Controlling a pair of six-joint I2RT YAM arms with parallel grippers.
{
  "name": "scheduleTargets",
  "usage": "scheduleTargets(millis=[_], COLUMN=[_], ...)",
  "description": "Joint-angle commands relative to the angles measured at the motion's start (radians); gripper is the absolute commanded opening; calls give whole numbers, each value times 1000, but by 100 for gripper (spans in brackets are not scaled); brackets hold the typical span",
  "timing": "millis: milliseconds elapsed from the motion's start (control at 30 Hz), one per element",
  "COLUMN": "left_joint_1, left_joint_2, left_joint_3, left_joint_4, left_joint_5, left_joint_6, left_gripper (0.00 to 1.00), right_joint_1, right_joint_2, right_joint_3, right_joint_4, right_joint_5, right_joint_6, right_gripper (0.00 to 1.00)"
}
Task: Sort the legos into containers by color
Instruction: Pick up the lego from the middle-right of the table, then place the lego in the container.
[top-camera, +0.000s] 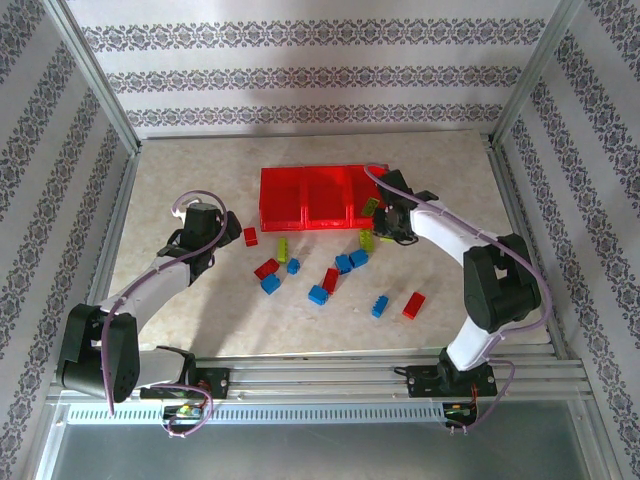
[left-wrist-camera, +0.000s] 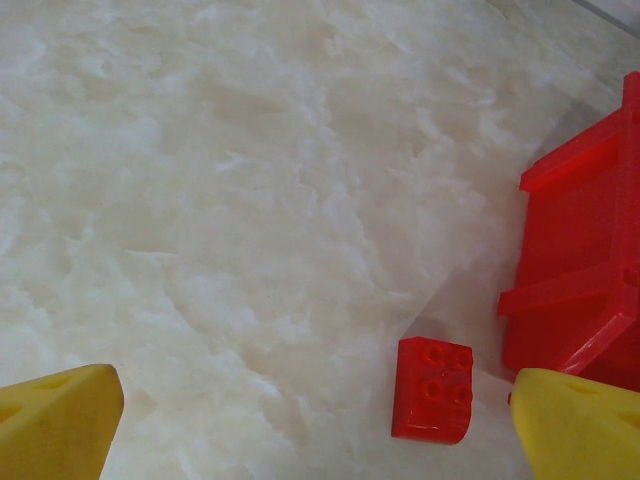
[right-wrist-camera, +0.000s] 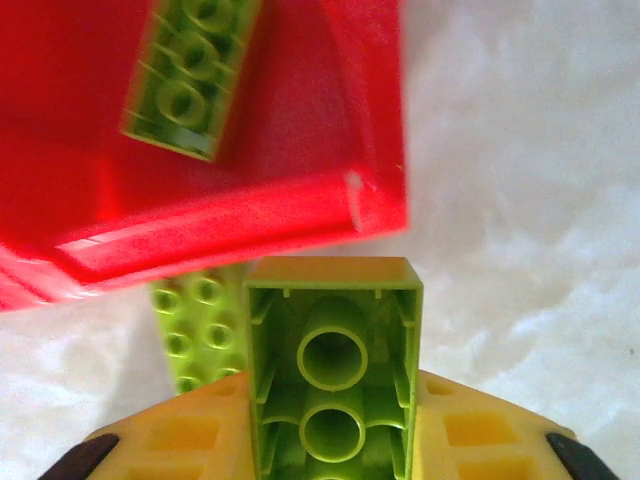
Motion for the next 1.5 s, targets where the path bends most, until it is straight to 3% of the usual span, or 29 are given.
scheduleTargets(millis=[0, 467, 800, 1167, 1467], left_joint_1=[17, 22, 25, 23, -2], left_joint_2=[4, -44, -46, 25, 135], left_joint_3=[-12, -20, -20, -17, 31], left_joint_4=[23, -4, 3, 35, 9], left_joint_5=[9, 38, 85, 216, 271], left_joint_6=[-16, 2, 20, 24, 40], left_gripper=[100, 100, 100, 97, 93], right_joint_1=[9, -23, -39, -43, -41], right_joint_2=[1, 295, 405, 359, 171], right_joint_3=[81, 429, 514, 498, 386], right_joint_4=[-20, -37, -52, -57, -48], right_joint_5=[35, -15, -45, -67, -54], right_joint_6=[-54, -161, -168, -171, -173], right_gripper=[25, 26, 38, 48, 52])
